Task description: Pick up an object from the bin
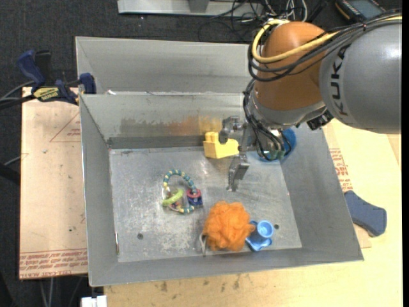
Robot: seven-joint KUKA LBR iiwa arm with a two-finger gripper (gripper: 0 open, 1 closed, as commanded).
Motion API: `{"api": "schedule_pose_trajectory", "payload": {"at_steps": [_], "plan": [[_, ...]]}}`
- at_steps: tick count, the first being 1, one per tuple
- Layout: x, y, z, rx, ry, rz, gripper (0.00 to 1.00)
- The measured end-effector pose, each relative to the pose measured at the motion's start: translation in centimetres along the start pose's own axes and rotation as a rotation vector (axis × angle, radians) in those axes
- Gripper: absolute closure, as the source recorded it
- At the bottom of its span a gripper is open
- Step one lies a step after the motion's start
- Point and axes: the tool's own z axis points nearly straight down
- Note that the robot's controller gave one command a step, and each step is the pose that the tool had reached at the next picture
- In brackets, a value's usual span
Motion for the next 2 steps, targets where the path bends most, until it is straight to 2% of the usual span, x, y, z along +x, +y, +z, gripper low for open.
{"api": "schedule_pose_trajectory", "payload": {"at_steps": [1, 2], "plan": [[-0.2, 0.0, -0.4, 0.000, -0.008, 0.001, 0.00], [1.0, 1.3, 2.8, 0.001, -0.015, -0.053, 0.00]]}}
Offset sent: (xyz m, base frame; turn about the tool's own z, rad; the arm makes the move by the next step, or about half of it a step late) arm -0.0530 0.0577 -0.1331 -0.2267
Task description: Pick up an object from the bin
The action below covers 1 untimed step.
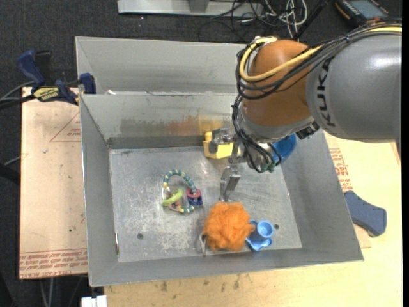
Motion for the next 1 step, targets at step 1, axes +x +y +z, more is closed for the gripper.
{"api": "schedule_pose_trajectory", "payload": {"at_steps": [1], "plan": [[-0.98, 2.43, 4.77, -0.002, 0.004, -0.164, 0.00]]}}
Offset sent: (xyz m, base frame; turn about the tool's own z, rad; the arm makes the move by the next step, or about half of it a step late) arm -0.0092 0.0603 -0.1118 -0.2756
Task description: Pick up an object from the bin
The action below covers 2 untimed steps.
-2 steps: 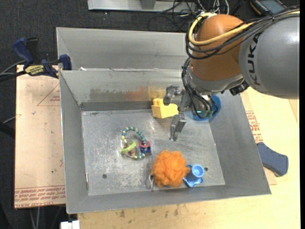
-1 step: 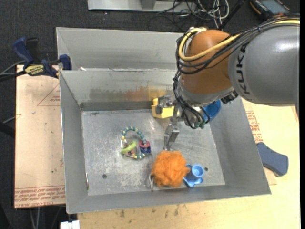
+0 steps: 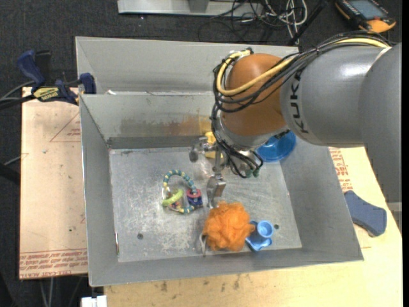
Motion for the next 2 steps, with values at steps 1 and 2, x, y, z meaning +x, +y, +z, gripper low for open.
{"api": "schedule_pose_trajectory", "payload": {"at_steps": [1, 2], "plan": [[1.02, 3.99, 6.30, -0.002, 0.009, -0.110, 1.00], [1.02, 3.98, 6.30, -0.002, 0.009, -0.110, 1.00]]}}
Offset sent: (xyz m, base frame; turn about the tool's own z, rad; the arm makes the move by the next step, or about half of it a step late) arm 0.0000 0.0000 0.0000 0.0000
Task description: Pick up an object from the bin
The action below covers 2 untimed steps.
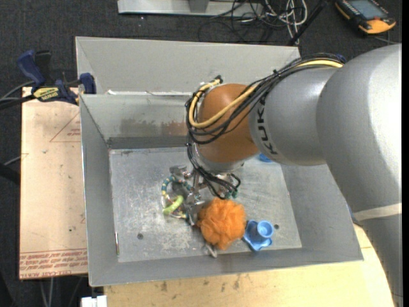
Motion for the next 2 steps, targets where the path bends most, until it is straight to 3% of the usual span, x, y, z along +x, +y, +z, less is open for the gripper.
{"api": "schedule_pose_trajectory", "payload": {"at_steps": [1, 2], "plan": [[0.0, 0.4, -0.4, 0.002, -0.005, 0.004, 1.00], [-0.2, 0.8, -17.7, 0.003, -0.015, -0.009, 1.00]]}}
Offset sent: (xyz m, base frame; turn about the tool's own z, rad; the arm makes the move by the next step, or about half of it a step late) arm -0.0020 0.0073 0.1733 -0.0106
